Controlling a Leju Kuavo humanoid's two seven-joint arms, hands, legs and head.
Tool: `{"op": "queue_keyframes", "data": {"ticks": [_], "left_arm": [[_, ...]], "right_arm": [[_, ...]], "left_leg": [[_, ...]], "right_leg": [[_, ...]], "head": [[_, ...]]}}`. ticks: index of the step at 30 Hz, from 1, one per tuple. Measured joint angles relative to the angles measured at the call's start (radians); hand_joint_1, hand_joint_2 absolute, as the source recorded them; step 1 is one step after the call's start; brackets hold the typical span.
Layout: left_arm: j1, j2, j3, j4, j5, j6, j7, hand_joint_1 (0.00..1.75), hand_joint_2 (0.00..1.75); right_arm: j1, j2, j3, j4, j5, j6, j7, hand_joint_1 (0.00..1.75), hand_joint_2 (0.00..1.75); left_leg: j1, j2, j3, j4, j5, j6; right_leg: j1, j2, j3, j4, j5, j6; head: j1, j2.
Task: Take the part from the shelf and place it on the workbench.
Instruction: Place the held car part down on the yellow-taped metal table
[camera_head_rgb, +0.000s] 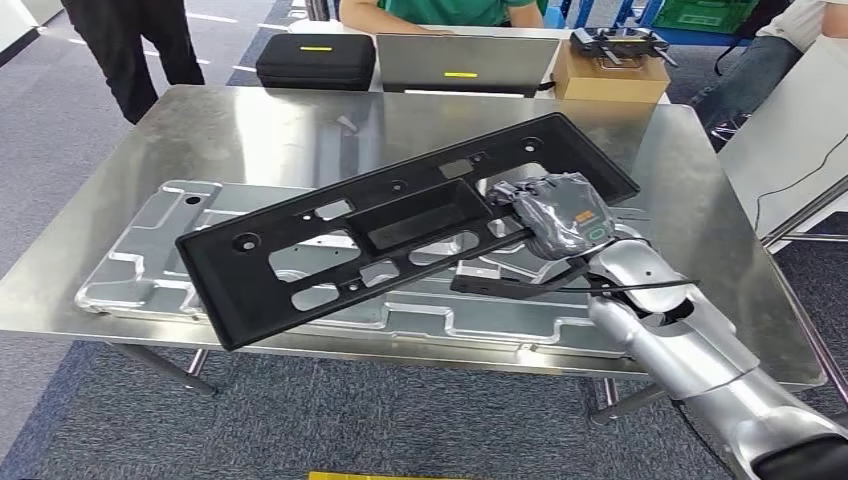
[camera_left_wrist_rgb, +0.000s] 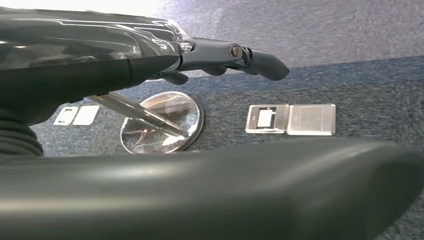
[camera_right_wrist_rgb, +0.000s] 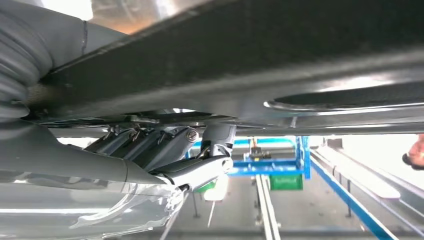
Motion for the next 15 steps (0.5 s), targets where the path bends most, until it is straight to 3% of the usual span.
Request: {"op": "queue_keyframes", "data": {"ticks": [2, 6, 8, 10, 11, 12, 13, 15], "left_arm": [[-0.004, -0.001, 0.0, 0.0, -0.004, 0.0, -0.001, 0.0, 1.75], [-0.016, -0.002, -0.008, 0.0, -0.017, 0.0, 0.001, 0.0, 1.75], [-0.028, -0.003, -0.015, 0.0, -0.023, 0.0, 0.005, 0.0, 1.75], [-0.038, -0.006, -0.022, 0.0, -0.03, -0.001, 0.009, 0.0, 1.75], [-0.041, -0.008, -0.027, 0.0, -0.032, -0.002, 0.012, 0.0, 1.75], [-0.044, -0.011, -0.032, 0.0, -0.035, -0.004, 0.015, 0.0, 1.75], [-0.047, -0.014, -0.038, 0.0, -0.037, -0.005, 0.018, 0.0, 1.75], [-0.058, -0.02, -0.05, 0.001, -0.04, -0.007, 0.022, 0.0, 1.75]], "right_arm": [[-0.031, 0.033, 0.015, 0.039, -0.008, 0.024, 0.013, 1.75, 1.75], [-0.081, 0.113, 0.039, 0.121, -0.025, 0.043, 0.04, 1.75, 1.75], [-0.108, 0.155, 0.051, 0.163, -0.031, 0.048, 0.052, 1.75, 1.75], [-0.131, 0.195, 0.061, 0.211, -0.036, 0.057, 0.067, 1.75, 1.75], [-0.14, 0.213, 0.066, 0.238, -0.039, 0.064, 0.077, 1.75, 1.75], [-0.149, 0.231, 0.07, 0.267, -0.04, 0.071, 0.088, 1.75, 1.75], [-0.159, 0.249, 0.073, 0.299, -0.042, 0.077, 0.099, 1.75, 1.75], [-0.185, 0.284, 0.077, 0.367, -0.047, 0.083, 0.116, 1.75, 1.75]], "left_leg": [[-0.002, -0.001, -0.003, 0.004, -0.003, -0.01], [0.0, 0.0, -0.005, 0.011, -0.012, -0.026], [0.001, 0.0, -0.036, 0.08, -0.055, -0.035], [0.003, 0.0, -0.095, 0.201, -0.105, -0.041], [0.004, 0.0, -0.117, 0.244, -0.114, -0.043], [0.005, 0.0, -0.124, 0.254, -0.105, -0.045], [0.008, 0.001, -0.115, 0.228, -0.078, -0.05], [0.017, 0.001, -0.064, 0.111, -0.01, -0.067]], "right_leg": [[0.001, 0.002, 0.028, -0.069, 0.021, -0.008], [0.0, 0.003, 0.032, -0.078, 0.019, -0.033], [-0.003, 0.001, 0.034, -0.08, 0.019, -0.043], [-0.001, -0.001, 0.036, -0.08, 0.017, -0.049], [0.0, -0.002, 0.037, -0.08, 0.016, -0.05], [0.0, -0.002, 0.039, -0.079, 0.015, -0.052], [0.0, -0.001, 0.041, -0.078, 0.013, -0.054], [0.0, 0.0, 0.043, -0.075, 0.008, -0.054]], "head": [[0.0, 0.0], [-0.001, 0.0], [-0.001, 0.0], [-0.001, 0.0], [-0.001, 0.0], [-0.001, 0.0], [-0.001, 0.0], [-0.001, 0.0]]}}
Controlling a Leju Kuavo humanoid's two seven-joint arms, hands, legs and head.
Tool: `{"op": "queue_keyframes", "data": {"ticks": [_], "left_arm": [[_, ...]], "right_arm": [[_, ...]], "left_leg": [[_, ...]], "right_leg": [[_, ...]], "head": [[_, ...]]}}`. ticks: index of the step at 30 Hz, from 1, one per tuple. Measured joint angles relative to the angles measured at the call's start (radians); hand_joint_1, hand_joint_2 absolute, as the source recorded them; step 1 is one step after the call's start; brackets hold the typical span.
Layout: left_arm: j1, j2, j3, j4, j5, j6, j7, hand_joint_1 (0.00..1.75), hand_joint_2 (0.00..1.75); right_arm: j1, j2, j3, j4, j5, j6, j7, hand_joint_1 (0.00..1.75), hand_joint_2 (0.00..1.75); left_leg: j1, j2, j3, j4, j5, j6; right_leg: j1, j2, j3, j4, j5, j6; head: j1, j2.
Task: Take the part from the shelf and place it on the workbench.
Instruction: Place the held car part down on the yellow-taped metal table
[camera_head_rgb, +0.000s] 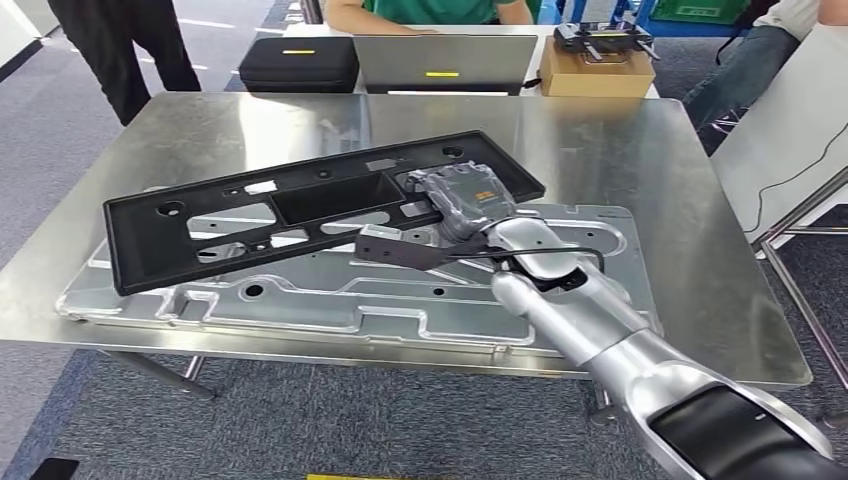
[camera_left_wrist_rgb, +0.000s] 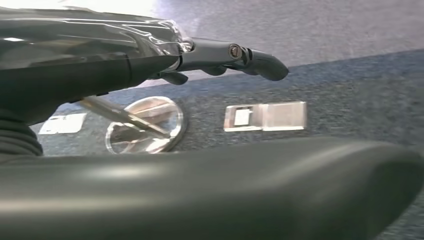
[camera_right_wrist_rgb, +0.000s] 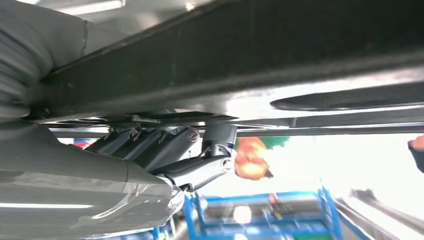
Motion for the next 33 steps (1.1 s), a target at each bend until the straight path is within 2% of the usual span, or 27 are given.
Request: {"op": "queue_keyframes", "data": {"ticks": [1, 2, 3, 5, 14, 18, 20, 24, 33], "left_arm": [[-0.006, -0.004, -0.006, 0.0, -0.002, -0.001, 0.0, 0.0, 1.75], [-0.012, -0.008, -0.012, 0.001, -0.004, -0.001, -0.001, 0.0, 1.75], [-0.017, -0.013, -0.019, 0.002, -0.007, 0.0, -0.006, 0.0, 1.75], [-0.024, -0.02, -0.034, 0.002, -0.012, 0.005, -0.018, 0.0, 1.75], [-0.038, -0.032, -0.087, 0.002, -0.027, 0.027, -0.025, 0.0, 1.75], [-0.037, -0.035, -0.098, 0.002, -0.021, 0.032, -0.025, 0.0, 1.75], [-0.036, -0.037, -0.101, 0.002, -0.014, 0.045, -0.024, 0.0, 1.75], [-0.035, -0.039, -0.107, 0.002, -0.005, 0.062, -0.008, 0.0, 0.0], [-0.007, -0.04, -0.109, 0.002, 0.032, 0.089, 0.011, 0.0, 0.0]], "right_arm": [[-0.015, 0.016, 0.001, 0.037, -0.001, 0.0, 0.007, 1.75, 1.75], [-0.029, 0.03, 0.001, 0.072, -0.001, -0.002, 0.013, 1.75, 1.75], [-0.042, 0.043, 0.002, 0.107, 0.002, -0.004, 0.02, 1.75, 1.75], [-0.059, 0.065, 0.004, 0.175, 0.011, -0.008, 0.031, 1.75, 1.75], [-0.073, 0.123, 0.019, 0.387, 0.062, -0.031, 0.061, 1.75, 1.75], [-0.07, 0.131, 0.025, 0.445, 0.074, -0.036, 0.074, 0.0, 1.75], [-0.069, 0.132, 0.026, 0.467, 0.078, -0.04, 0.077, 0.0, 1.75], [-0.064, 0.133, 0.026, 0.494, 0.088, -0.051, 0.075, 0.0, 1.75], [-0.021, 0.121, 0.027, 0.452, 0.113, -0.096, 0.042, 0.0, 1.75]], "left_leg": [[0.004, 0.001, 0.024, -0.055, 0.017, -0.006], [0.005, 0.001, 0.039, -0.088, 0.024, -0.005], [0.004, 0.001, 0.044, -0.099, 0.017, -0.003], [0.002, 0.001, 0.045, -0.103, 0.016, 0.007], [-0.005, 0.0, 0.046, -0.102, 0.011, 0.014], [-0.005, -0.001, 0.047, -0.102, 0.011, 0.015], [-0.004, 0.0, 0.047, -0.102, 0.011, 0.015], [-0.003, 0.0, 0.048, -0.103, 0.012, 0.015], [-0.003, 0.0, 0.048, -0.103, 0.012, 0.015]], "right_leg": [[0.002, 0.001, -0.002, 0.004, -0.003, 0.002], [0.005, 0.002, -0.004, 0.007, -0.005, 0.005], [0.009, 0.003, -0.006, 0.008, -0.005, 0.007], [0.011, 0.003, -0.005, 0.004, -0.005, 0.01], [0.004, 0.002, 0.0, -0.005, -0.002, 0.019], [0.003, 0.002, 0.0, -0.005, -0.003, 0.02], [0.004, 0.002, 0.0, -0.005, -0.003, 0.02], [0.005, 0.002, 0.0, -0.005, -0.003, 0.02], [0.005, 0.002, 0.001, -0.005, -0.003, 0.02]], "head": [[0.0, 0.0], [0.0, 0.0], [0.0, 0.0], [0.001, 0.0], [0.0, 0.0], [0.0, 0.0], [0.0, 0.0], [0.0, 0.0], [0.0, 0.0]]}}
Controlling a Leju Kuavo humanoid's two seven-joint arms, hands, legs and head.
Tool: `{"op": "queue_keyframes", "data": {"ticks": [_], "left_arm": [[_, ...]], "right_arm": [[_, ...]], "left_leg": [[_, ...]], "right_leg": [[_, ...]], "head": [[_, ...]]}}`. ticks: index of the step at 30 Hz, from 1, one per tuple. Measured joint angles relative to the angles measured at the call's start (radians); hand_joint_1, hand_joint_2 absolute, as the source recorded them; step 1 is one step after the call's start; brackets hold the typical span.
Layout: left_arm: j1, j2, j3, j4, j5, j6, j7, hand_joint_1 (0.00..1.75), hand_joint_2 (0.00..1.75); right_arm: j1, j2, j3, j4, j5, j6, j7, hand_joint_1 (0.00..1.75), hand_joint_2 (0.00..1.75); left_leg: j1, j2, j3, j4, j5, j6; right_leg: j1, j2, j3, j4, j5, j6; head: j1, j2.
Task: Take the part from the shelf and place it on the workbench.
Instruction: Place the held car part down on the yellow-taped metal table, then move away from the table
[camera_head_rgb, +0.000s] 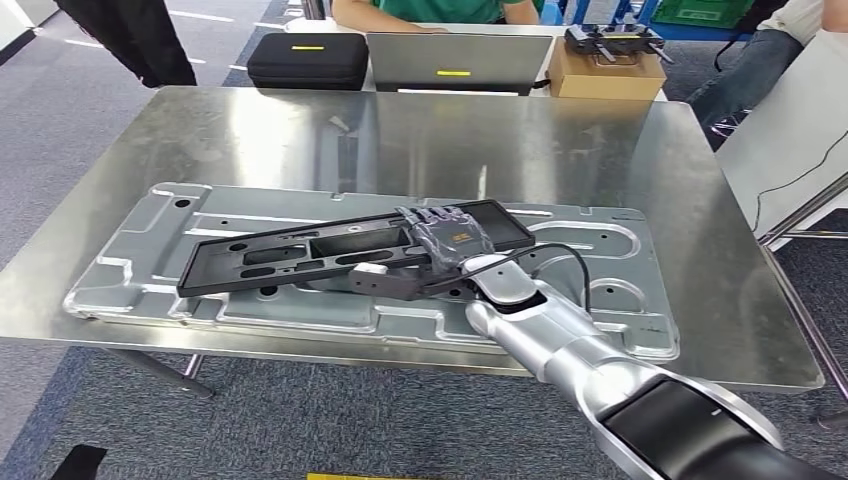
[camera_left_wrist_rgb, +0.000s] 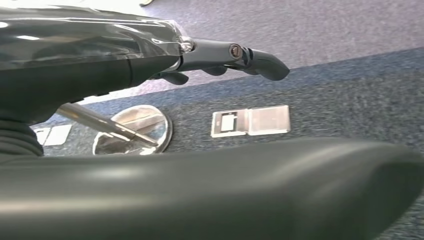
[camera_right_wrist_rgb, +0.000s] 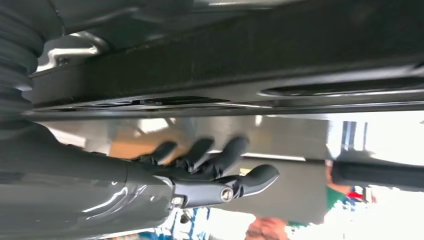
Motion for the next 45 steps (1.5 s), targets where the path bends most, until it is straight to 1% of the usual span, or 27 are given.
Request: {"op": "queue_keyframes", "data": {"ticks": [3, 5, 11, 12, 15, 16, 19, 23, 28, 30, 31, 33, 34, 35, 37, 38, 39, 40, 41, 42, 43, 44, 45], "left_arm": [[0.014, 0.0, 0.001, 0.0, 0.016, 0.003, -0.009, 0.0, 0.0], [0.025, 0.0, 0.005, 0.0, 0.028, 0.004, -0.018, 0.0, 0.0], [0.061, 0.0, 0.027, 0.0, 0.058, 0.008, -0.05, 0.0, 0.0], [0.065, 0.0, 0.032, 0.0, 0.061, 0.01, -0.055, 0.0, 0.0], [0.075, 0.0, 0.043, 0.0, 0.066, 0.01, -0.065, 0.0, 0.0], [0.078, 0.0, 0.046, 0.0, 0.067, 0.009, -0.066, 0.0, 0.0], [0.082, 0.0, 0.055, 0.0, 0.072, 0.008, -0.066, 0.0, 0.0], [0.086, 0.0, 0.066, 0.0, 0.077, 0.008, -0.066, 0.0, 0.0], [0.088, 0.0, 0.075, 0.0, 0.08, 0.008, -0.067, 0.0, 0.0], [0.089, 0.0, 0.076, 0.0, 0.081, 0.008, -0.067, 0.0, 0.0], [0.089, 0.001, 0.076, 0.0, 0.081, 0.008, -0.067, 0.0, 0.0], [0.088, 0.001, 0.076, 0.0, 0.081, 0.008, -0.067, 0.0, 0.0], [0.087, 0.001, 0.077, 0.0, 0.08, 0.008, -0.068, 0.0, 0.0], [0.087, 0.0, 0.077, 0.0, 0.08, 0.008, -0.068, 0.0, 0.0], [0.086, -0.002, 0.077, 0.0, 0.08, 0.008, -0.07, 0.0, 0.0], [0.087, -0.005, 0.077, 0.0, 0.08, 0.008, -0.07, 0.0, 0.0], [0.088, -0.008, 0.078, 0.0, 0.08, 0.007, -0.07, 0.0, 0.0], [0.088, -0.01, 0.079, 0.0, 0.082, 0.005, -0.07, 0.0, 0.0], [0.088, -0.012, 0.081, 0.0, 0.083, 0.002, -0.07, 0.0, 0.0], [0.088, -0.012, 0.084, 0.0, 0.083, -0.002, -0.07, 0.0, 0.0], [0.088, -0.012, 0.086, 0.0, 0.084, -0.006, -0.068, 0.0, 0.0], [0.087, -0.011, 0.088, 0.001, 0.084, -0.009, -0.067, 0.0, 0.0], [0.087, -0.01, 0.09, 0.001, 0.083, -0.011, -0.065, 0.0, 0.0]], "right_arm": [[0.02, -0.016, 0.0, -0.046, 0.007, -0.003, -0.006, 0.0, 1.75], [0.044, -0.036, 0.0, -0.099, 0.0, -0.002, -0.019, 0.0, 1.75], [0.13, -0.128, -0.001, -0.316, -0.051, 0.006, -0.08, 0.0, 1.75], [0.145, -0.147, -0.001, -0.355, -0.065, 0.008, -0.096, 0.0, 1.31], [0.193, -0.219, -0.002, -0.476, -0.12, 0.02, -0.16, 0.0, 1.31], [0.207, -0.245, -0.003, -0.512, -0.136, 0.025, -0.18, 0.0, 1.75], [0.239, -0.32, -0.004, -0.606, -0.151, 0.03, -0.212, 0.0, 1.75], [0.28, -0.409, -0.01, -0.716, -0.147, 0.02, -0.228, 0.0, 1.75], [0.335, -0.481, -0.022, -0.828, -0.128, -0.023, -0.231, 0.0, 1.75], [0.353, -0.496, -0.027, -0.864, -0.117, -0.035, -0.231, 0.0, 1.75], [0.36, -0.5, -0.029, -0.878, -0.108, -0.038, -0.229, 0.0, 1.75], [0.37, -0.507, -0.032, -0.902, -0.087, -0.043, -0.224, 0.0, 1.75], [0.372, -0.509, -0.032, -0.91, -0.077, -0.046, -0.222, 0.0, 1.75], [0.375, -0.512, -0.033, -0.915, -0.067, -0.049, -0.22, 0.0, 1.75], [0.38, -0.515, -0.032, -0.919, -0.054, -0.056, -0.216, 0.0, 1.75], [0.385, -0.516, -0.032, -0.921, -0.049, -0.058, -0.214, 0.0, 1.75], [0.39, -0.516, -0.032, -0.923, -0.047, -0.06, -0.213, 0.0, 1.75], [0.394, -0.516, -0.031, -0.925, -0.045, -0.061, -0.211, 0.0, 1.75], [0.395, -0.516, -0.031, -0.928, -0.045, -0.062, -0.209, 0.0, 1.31], [0.396, -0.516, -0.031, -0.929, -0.045, -0.062, -0.208, 0.0, 0.87], [0.396, -0.515, -0.031, -0.931, -0.045, -0.063, -0.206, 0.0, 0.44], [0.399, -0.515, -0.03, -0.932, -0.044, -0.064, -0.205, 0.0, 0.0], [0.401, -0.514, -0.03, -0.934, -0.041, -0.067, -0.202, 0.0, 0.0]], "left_leg": [[0.0, 0.0, 0.0, 0.0, 0.0, 0.0], [0.0, 0.0, 0.0, 0.0, 0.0, 0.0], [0.0, 0.0, 0.001, 0.0, 0.0, 0.0], [0.0, 0.0, 0.001, 0.0, 0.0, 0.0], [-0.001, 0.0, 0.001, 0.0, -0.001, 0.001], [-0.001, 0.0, 0.001, 0.0, -0.001, 0.001], [-0.001, 0.0, 0.001, 0.0, -0.001, 0.001], [-0.001, -0.001, 0.001, 0.0, -0.001, 0.001], [-0.001, 0.0, 0.001, 0.001, -0.002, 0.002], [-0.004, -0.001, 0.001, 0.003, -0.003, 0.013], [-0.008, 0.0, 0.002, 0.001, -0.003, 0.021], [-0.007, 0.002, 0.022, -0.031, 0.013, 0.041], [-0.005, 0.004, 0.034, -0.051, 0.022, 0.048], [-0.002, 0.006, 0.045, -0.068, 0.029, 0.052], [-0.002, 0.007, 0.051, -0.075, 0.032, 0.054], [0.0, 0.007, 0.051, -0.074, 0.031, 0.053], [0.004, 0.007, 0.051, -0.072, 0.029, 0.049], [0.009, 0.007, 0.05, -0.068, 0.027, 0.043], [0.016, 0.006, 0.049, -0.06, 0.022, 0.034], [0.021, 0.005, 0.047, -0.049, 0.016, 0.022], [0.025, 0.004, 0.041, -0.033, 0.008, 0.01], [0.025, 0.002, 0.035, -0.02, 0.003, 0.0], [0.023, 0.0, 0.03, -0.011, 0.001, -0.009]], "right_leg": [[0.0, 0.0, 0.0, 0.0, 0.0, 0.0], [0.0, 0.0, 0.001, 0.0, 0.0, 0.0], [-0.001, 0.0, 0.001, 0.0, 0.0, 0.001], [-0.001, 0.0, 0.001, 0.0, 0.0, 0.001], [-0.001, -0.001, 0.001, 0.0, -0.001, 0.001], [-0.001, -0.001, 0.001, 0.0, -0.001, 0.001], [-0.001, -0.001, 0.002, 0.0, -0.001, 0.001], [-0.001, -0.001, 0.002, 0.0, -0.001, 0.001], [-0.002, -0.001, 0.002, -0.001, 0.0, 0.001], [-0.007, -0.002, 0.003, -0.004, 0.002, 0.008], [-0.01, -0.003, 0.005, -0.009, 0.004, 0.013], [-0.012, -0.002, 0.012, -0.01, 0.0, 0.021], [-0.011, -0.002, 0.01, 0.003, -0.012, 0.023], [-0.011, -0.001, -0.001, 0.035, -0.034, 0.025], [-0.012, -0.001, -0.048, 0.136, -0.089, 0.03], [-0.015, -0.001, -0.069, 0.181, -0.104, 0.035], [-0.019, -0.002, -0.077, 0.198, -0.102, 0.041], [-0.024, -0.002, -0.068, 0.179, -0.081, 0.05], [-0.031, -0.003, -0.043, 0.13, -0.048, 0.061], [-0.036, -0.002, -0.017, 0.077, -0.025, 0.072], [-0.039, 0.002, 0.002, 0.034, -0.008, 0.075], [-0.041, 0.006, 0.011, 0.014, -0.003, 0.071], [-0.04, 0.009, 0.009, 0.015, -0.009, 0.063]], "head": [[0.0, 0.0], [0.0, 0.0], [0.0, 0.0], [0.0, 0.0], [0.0, 0.0], [0.0, 0.0], [0.0, 0.0], [0.0, 0.0], [0.0, 0.0], [0.0, 0.0], [0.0, 0.0], [0.0, 0.0], [0.0, 0.0], [0.0, 0.0], [0.0, 0.0], [0.0, 0.0], [0.0, 0.0], [0.0, 0.0], [0.0, 0.0], [0.001, 0.0], [0.001, 0.0], [0.002, 0.0], [0.003, 0.0]]}}
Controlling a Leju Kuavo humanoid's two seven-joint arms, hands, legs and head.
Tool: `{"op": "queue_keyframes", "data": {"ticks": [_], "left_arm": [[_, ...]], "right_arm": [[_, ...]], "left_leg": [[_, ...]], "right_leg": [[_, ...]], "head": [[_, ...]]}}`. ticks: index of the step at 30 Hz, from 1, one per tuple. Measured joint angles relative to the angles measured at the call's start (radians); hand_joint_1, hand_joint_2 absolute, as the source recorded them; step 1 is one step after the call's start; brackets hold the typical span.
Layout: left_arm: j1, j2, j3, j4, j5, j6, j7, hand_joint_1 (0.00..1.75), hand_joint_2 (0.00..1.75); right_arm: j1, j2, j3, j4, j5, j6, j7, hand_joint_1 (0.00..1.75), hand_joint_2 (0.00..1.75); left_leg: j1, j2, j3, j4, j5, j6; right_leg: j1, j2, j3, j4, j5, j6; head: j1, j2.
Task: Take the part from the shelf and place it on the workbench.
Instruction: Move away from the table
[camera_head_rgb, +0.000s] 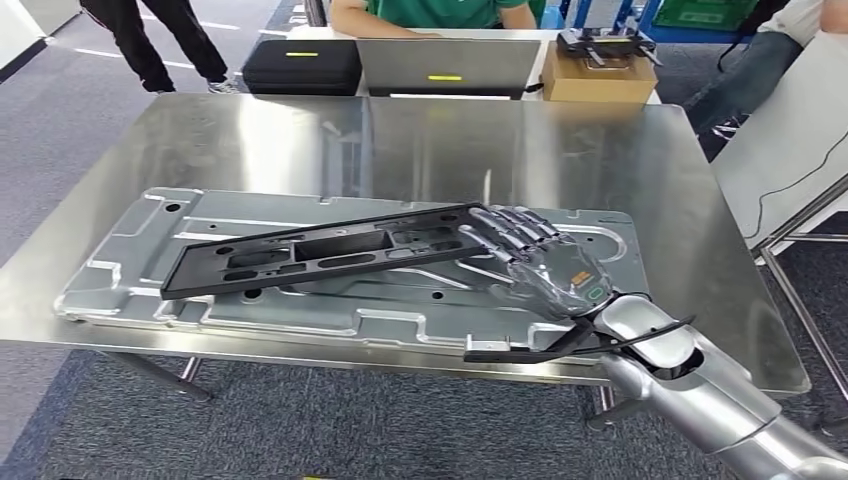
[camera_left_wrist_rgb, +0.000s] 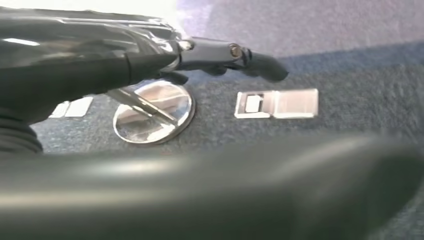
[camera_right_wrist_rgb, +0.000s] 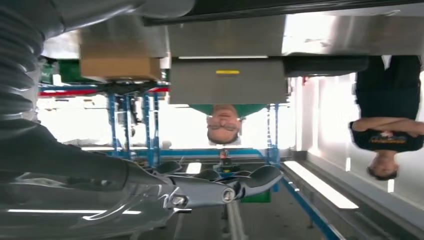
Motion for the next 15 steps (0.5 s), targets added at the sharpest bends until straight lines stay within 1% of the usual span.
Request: {"op": "queue_keyframes", "data": {"ticks": [1, 2, 3, 4, 5, 7, 8, 9, 10, 11, 12, 13, 14, 15], "left_arm": [[0.0, 0.0, 0.001, 0.0, 0.0, 0.0, 0.001, 0.0, 0.0], [0.001, 0.0, 0.003, 0.0, -0.001, -0.001, 0.003, 0.0, 0.0], [0.002, 0.0, 0.004, 0.0, -0.003, -0.001, 0.004, 0.0, 0.0], [0.002, 0.0, 0.004, 0.0, -0.005, -0.002, 0.005, 0.0, 0.0], [0.001, -0.001, 0.004, 0.0, -0.007, -0.002, 0.006, 0.0, 0.0], [-0.001, -0.001, 0.004, 0.0, -0.011, -0.003, 0.006, 0.0, 0.0], [-0.001, -0.001, 0.004, 0.0, -0.013, -0.003, 0.006, 0.0, 0.0], [-0.001, -0.001, 0.004, 0.0, -0.015, -0.003, 0.006, 0.0, 0.0], [-0.001, -0.002, 0.004, 0.0, -0.017, -0.003, 0.006, 0.0, 0.0], [-0.001, -0.002, 0.004, 0.0, -0.018, -0.003, 0.005, 0.0, 0.0], [-0.002, -0.001, 0.004, 0.0, -0.018, -0.003, 0.005, 0.0, 0.0], [-0.004, 0.001, 0.004, 0.0, -0.018, -0.002, 0.004, 0.0, 0.0], [-0.005, 0.002, 0.004, 0.0, -0.018, -0.002, 0.004, 0.0, 0.0], [-0.006, 0.004, 0.004, 0.0, -0.018, -0.001, 0.004, 0.0, 0.0]], "right_arm": [[0.002, 0.001, 0.0, -0.001, 0.007, -0.006, 0.004, 0.0, 0.0], [0.004, 0.003, 0.0, -0.001, 0.016, -0.015, 0.009, 0.0, 0.0], [0.005, 0.004, 0.0, -0.001, 0.027, -0.026, 0.013, 0.0, 0.0], [0.005, 0.007, 0.0, -0.001, 0.038, -0.038, 0.016, 0.0, 0.0], [0.006, 0.009, -0.001, -0.002, 0.049, -0.053, 0.018, 0.0, 0.0], [0.012, 0.015, -0.003, -0.003, 0.068, -0.085, 0.021, 0.0, 0.0], [0.017, 0.019, -0.004, -0.003, 0.076, -0.102, 0.023, 0.0, 0.0], [0.023, 0.023, -0.006, -0.003, 0.082, -0.116, 0.025, 0.0, 0.0], [0.029, 0.027, -0.007, -0.004, 0.085, -0.127, 0.026, 0.0, 0.0], [0.033, 0.031, -0.01, -0.006, 0.088, -0.135, 0.027, 0.0, 0.0], [0.036, 0.034, -0.013, -0.009, 0.089, -0.141, 0.027, 0.0, 0.0], [0.038, 0.038, -0.017, -0.012, 0.088, -0.146, 0.028, 0.0, 0.0], [0.039, 0.041, -0.022, -0.014, 0.085, -0.15, 0.029, 0.0, 0.0], [0.04, 0.045, -0.026, -0.016, 0.082, -0.153, 0.029, 0.0, 0.0]], "left_leg": [[-0.001, -0.001, -0.004, 0.005, 0.002, -0.005], [-0.001, -0.001, -0.005, 0.005, 0.003, -0.009], [0.0, -0.001, -0.008, 0.01, -0.004, -0.011], [0.0, 0.0, -0.014, 0.027, -0.023, -0.011], [-0.002, 0.001, -0.026, 0.063, -0.056, -0.009], [-0.009, 0.002, -0.063, 0.181, -0.137, -0.004], [-0.013, 0.002, -0.077, 0.236, -0.165, 0.0], [-0.018, 0.002, -0.079, 0.264, -0.176, 0.006], [-0.023, 0.002, -0.064, 0.258, -0.17, 0.014], [-0.029, 0.002, -0.032, 0.216, -0.149, 0.025], [-0.036, 0.001, 0.011, 0.15, -0.123, 0.039], [-0.044, 0.001, 0.05, 0.087, -0.104, 0.052], [-0.051, 0.0, 0.077, 0.04, -0.091, 0.061], [-0.057, -0.001, 0.09, 0.013, -0.086, 0.067]], "right_leg": [[0.0, 0.002, -0.004, 0.005, 0.001, -0.012], [0.0, 0.001, -0.008, 0.011, 0.001, -0.02], [0.0, -0.001, -0.012, 0.014, 0.003, -0.026], [0.0, -0.003, -0.015, 0.015, 0.005, -0.032], [0.002, -0.006, -0.019, 0.014, 0.008, -0.039], [0.009, -0.012, -0.027, 0.014, 0.013, -0.049], [0.014, -0.015, -0.032, 0.015, 0.016, -0.054], [0.019, -0.017, -0.036, 0.015, 0.02, -0.059], [0.024, -0.018, -0.04, 0.015, 0.023, -0.064], [0.028, -0.019, -0.044, 0.015, 0.026, -0.067], [0.031, -0.019, -0.046, 0.015, 0.03, -0.069], [0.034, -0.02, -0.049, 0.015, 0.034, -0.067], [0.034, -0.02, -0.051, 0.015, 0.039, -0.064], [0.033, -0.02, -0.053, 0.015, 0.044, -0.059]], "head": [[0.001, 0.0], [0.001, 0.0], [0.001, 0.0], [0.001, 0.0], [0.001, 0.0], [0.001, 0.0], [0.001, 0.0], [0.001, 0.0], [0.001, 0.0], [0.001, 0.0], [0.001, 0.0], [0.001, 0.0], [0.001, 0.0], [0.001, 0.0]]}}
